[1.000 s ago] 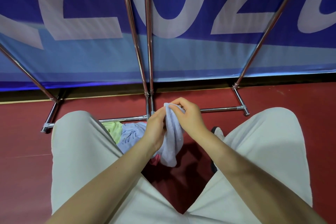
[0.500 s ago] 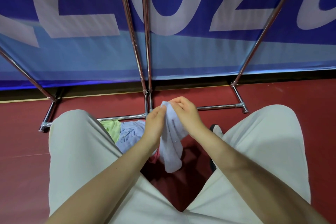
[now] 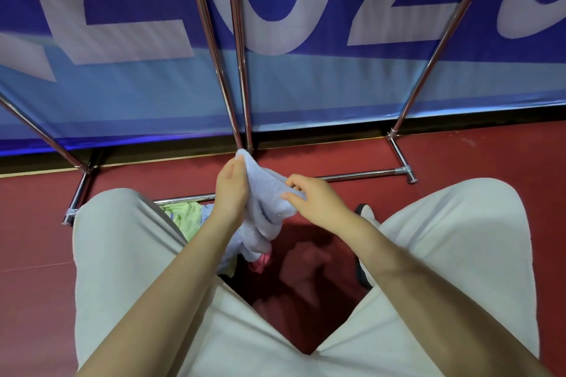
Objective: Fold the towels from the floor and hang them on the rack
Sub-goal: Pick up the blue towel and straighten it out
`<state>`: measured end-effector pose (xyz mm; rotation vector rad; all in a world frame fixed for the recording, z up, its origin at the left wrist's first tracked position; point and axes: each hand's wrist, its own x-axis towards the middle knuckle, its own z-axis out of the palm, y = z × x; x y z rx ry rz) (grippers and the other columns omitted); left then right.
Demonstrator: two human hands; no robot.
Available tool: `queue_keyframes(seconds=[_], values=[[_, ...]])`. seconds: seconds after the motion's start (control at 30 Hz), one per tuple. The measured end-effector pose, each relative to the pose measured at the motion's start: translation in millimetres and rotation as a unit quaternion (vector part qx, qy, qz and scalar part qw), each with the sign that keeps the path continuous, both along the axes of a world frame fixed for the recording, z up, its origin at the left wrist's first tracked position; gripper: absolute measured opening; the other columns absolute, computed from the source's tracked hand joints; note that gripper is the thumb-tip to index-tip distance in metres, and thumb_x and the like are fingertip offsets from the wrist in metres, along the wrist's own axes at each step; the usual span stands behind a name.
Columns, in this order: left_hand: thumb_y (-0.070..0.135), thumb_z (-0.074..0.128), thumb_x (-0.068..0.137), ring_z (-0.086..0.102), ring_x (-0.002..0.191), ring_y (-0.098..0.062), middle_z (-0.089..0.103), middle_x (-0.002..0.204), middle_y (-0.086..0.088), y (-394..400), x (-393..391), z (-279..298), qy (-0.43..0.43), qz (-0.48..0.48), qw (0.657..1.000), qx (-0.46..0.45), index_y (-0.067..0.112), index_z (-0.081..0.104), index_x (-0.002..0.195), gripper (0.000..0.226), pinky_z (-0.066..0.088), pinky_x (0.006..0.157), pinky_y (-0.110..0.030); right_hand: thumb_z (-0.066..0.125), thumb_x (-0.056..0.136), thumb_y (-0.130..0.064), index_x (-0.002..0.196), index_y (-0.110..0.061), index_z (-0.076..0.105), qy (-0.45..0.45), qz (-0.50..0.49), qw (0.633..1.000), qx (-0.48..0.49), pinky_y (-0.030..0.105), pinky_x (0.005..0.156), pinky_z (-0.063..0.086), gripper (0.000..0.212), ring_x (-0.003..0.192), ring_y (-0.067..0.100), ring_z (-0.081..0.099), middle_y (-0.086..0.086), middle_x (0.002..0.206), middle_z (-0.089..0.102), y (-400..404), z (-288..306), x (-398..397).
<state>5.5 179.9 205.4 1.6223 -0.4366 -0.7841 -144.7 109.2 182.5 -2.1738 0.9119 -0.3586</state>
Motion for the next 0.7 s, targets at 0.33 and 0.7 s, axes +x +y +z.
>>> queue_keyframes(seconds=[0.33,0.7], values=[[0.028,0.047,0.100,0.054,0.077,-0.002,0.062,0.084,0.004,9,-8,4,-0.127,-0.136,0.982,-0.030,0.010,0.063,0.089,0.027,0.044,0.073,-0.020,0.060,0.091,-0.030,0.127,-0.022,0.053,0.054,-0.079,0.994,-0.055,0.034,0.078,0.047,0.038,0.087,0.018,0.058,-0.004,0.097,0.063,-24,-2,-21],[0.018,0.047,0.101,0.050,0.075,-0.002,0.058,0.081,0.000,7,-12,-4,-0.205,-0.147,0.964,-0.081,0.004,0.060,0.086,0.024,0.041,0.072,-0.016,0.072,0.078,-0.033,0.077,-0.019,0.066,0.058,-0.136,0.979,-0.141,0.027,0.077,0.030,0.016,0.091,0.012,0.039,-0.008,0.087,0.046,-28,-15,-24]])
